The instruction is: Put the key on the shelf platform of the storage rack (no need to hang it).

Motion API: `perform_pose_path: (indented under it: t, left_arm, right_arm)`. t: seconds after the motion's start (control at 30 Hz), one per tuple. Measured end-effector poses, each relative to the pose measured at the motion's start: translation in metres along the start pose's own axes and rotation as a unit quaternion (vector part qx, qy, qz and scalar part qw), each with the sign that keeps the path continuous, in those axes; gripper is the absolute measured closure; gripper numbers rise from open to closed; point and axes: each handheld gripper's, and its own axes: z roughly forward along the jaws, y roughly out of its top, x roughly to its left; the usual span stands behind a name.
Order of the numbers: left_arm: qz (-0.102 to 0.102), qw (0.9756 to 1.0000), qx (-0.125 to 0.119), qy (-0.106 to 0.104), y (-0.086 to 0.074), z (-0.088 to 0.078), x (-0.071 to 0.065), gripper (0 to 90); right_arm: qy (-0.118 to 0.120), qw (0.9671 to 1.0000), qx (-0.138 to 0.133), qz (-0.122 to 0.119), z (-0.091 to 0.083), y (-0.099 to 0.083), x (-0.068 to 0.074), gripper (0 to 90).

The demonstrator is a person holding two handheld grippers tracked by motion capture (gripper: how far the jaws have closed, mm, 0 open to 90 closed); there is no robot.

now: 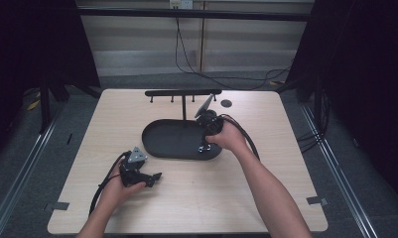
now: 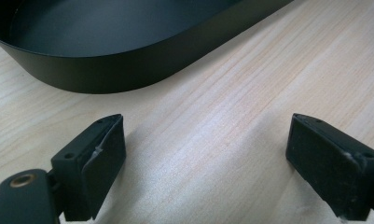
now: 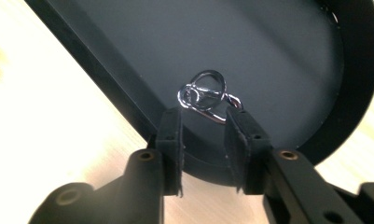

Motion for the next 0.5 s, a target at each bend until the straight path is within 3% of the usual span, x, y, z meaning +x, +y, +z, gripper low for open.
perform_pose_path:
  t: [0.37, 0.5]
  left_arm:
    - [0.000, 1.0000, 0.000, 0.000, 0.000, 0.000, 0.000, 11.6]
    - [0.000, 1.0000, -0.001, 0.001, 0.000, 0.000, 0.000, 11.7]
  right_arm:
    - [-0.016, 0.9998, -0.004, -0.013, -0.010, -0.006, 0.004, 52.5]
    - [-0.012, 0.9997, -0.009, -0.017, -0.013, -0.009, 0.006, 48.1]
